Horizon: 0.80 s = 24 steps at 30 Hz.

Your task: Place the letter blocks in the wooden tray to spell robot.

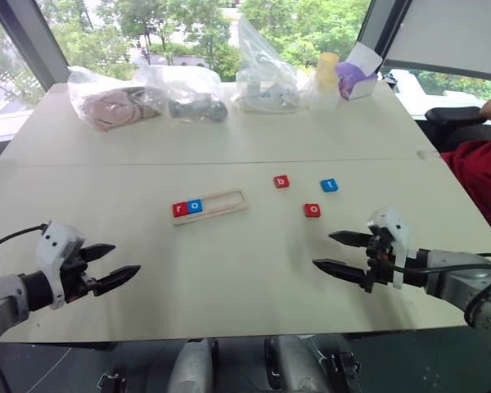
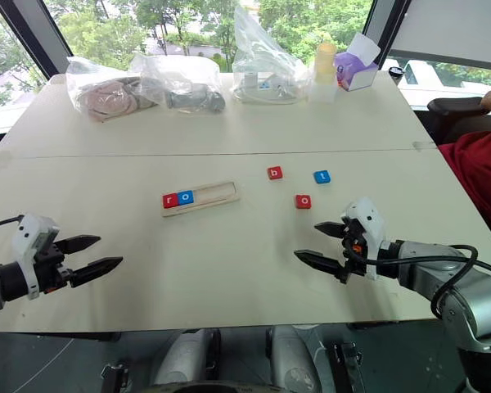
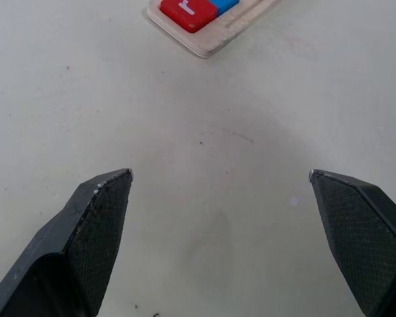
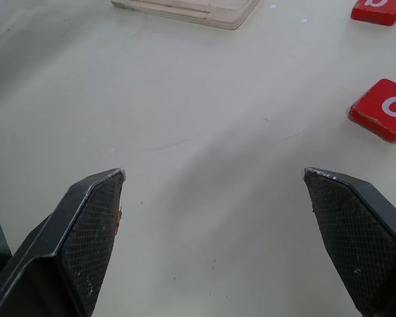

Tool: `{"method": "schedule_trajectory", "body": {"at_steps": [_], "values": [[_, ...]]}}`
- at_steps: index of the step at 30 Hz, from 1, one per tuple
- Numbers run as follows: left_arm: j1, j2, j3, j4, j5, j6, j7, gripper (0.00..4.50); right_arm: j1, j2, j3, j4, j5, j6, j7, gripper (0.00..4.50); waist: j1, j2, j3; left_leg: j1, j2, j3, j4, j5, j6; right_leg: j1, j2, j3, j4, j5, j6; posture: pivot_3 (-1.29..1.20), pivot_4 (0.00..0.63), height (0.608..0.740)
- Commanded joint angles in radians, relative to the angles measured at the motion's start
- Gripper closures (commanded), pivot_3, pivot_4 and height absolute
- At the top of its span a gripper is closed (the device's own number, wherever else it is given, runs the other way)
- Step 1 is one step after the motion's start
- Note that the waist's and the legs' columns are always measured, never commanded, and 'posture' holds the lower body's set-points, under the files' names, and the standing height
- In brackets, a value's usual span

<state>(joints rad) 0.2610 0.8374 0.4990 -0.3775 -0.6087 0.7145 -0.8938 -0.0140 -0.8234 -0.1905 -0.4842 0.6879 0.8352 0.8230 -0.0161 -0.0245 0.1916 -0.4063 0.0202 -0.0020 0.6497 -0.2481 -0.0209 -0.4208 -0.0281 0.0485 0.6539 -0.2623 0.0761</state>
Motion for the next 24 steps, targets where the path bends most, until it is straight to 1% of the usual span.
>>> {"method": "schedule_trajectory", "body": {"at_steps": [1,8,18,21,24], "values": [[0.0,0.001,0.036,-0.032,-0.01,-0.012,0.008,0.0,-0.013,-0.011,0.0,-0.008,-0.005,-0.019,0.009,0.02,0.001,0.0,0.0,0.0,0.0,0.0,0.0,0.0,0.0,0.0,0.0,0.0,0.0,0.0,0.0,0.0,0.15,0.74],[0.009,0.022,0.039,-0.021,-0.005,-0.005,0.014,0.0,-0.023,-0.014,0.007,-0.001,-0.012,-0.02,0.007,0.02,0.0,0.0,0.0,0.0,0.0,0.0,0.0,0.0,0.0,0.0,0.0,0.0,0.0,0.0,0.0,0.0,0.15,0.74],[-0.033,0.046,0.012,0.028,0.028,-0.032,0.011,0.0,-0.055,-0.007,0.049,0.025,-0.064,-0.027,-0.012,0.02,0.0,0.0,0.0,0.0,0.0,0.0,0.0,0.0,0.0,0.0,0.0,0.0,0.0,0.0,0.0,0.0,0.15,0.74],[-0.06,0.088,-0.011,0.073,0.059,-0.075,-0.034,0.0,-0.098,-0.01,0.043,0.031,-0.049,-0.002,-0.016,0.02,0.0,0.0,0.0,0.0,0.0,0.0,0.0,0.0,0.0,0.0,0.0,0.0,0.0,0.0,0.0,0.0,0.15,0.74],[-0.162,0.142,-0.088,0.159,0.096,-0.138,-0.098,0.0,-0.143,0.004,0.044,0.001,0.007,0.058,-0.024,0.02,0.0,0.0,0.0,0.0,0.0,0.0,0.0,0.0,0.0,-0.001,0.001,0.0,0.0,0.001,-0.001,0.0,0.15,0.74]]}}
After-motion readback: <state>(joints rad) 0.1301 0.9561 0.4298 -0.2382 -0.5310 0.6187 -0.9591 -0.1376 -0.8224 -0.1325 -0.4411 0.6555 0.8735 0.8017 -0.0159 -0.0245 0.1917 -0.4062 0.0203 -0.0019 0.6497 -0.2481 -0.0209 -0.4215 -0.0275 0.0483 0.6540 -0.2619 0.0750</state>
